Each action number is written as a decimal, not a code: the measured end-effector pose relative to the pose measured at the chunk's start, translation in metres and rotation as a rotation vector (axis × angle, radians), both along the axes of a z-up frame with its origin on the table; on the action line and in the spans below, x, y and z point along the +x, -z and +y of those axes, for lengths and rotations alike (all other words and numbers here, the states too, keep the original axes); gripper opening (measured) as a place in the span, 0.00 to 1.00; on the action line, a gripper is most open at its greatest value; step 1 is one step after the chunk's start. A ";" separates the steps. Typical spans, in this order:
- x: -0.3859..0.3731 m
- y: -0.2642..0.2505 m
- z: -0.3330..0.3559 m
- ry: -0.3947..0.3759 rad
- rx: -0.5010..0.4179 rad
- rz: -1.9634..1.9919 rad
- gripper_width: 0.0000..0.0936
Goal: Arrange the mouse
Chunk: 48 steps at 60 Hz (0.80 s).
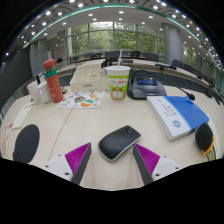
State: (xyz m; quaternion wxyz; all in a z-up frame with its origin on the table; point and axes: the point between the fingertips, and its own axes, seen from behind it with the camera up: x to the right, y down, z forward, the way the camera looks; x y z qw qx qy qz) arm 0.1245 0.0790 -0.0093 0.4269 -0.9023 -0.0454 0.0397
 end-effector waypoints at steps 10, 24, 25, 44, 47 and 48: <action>-0.007 0.001 0.029 -0.005 -0.001 0.004 0.91; -0.002 0.005 0.052 0.030 -0.002 -0.056 0.51; -0.002 0.005 0.052 0.033 -0.003 -0.052 0.50; -0.004 -0.015 0.031 0.135 -0.027 -0.079 0.35; -0.011 -0.033 0.022 0.144 0.000 -0.088 0.35; -0.013 -0.041 0.019 0.149 0.007 -0.091 0.35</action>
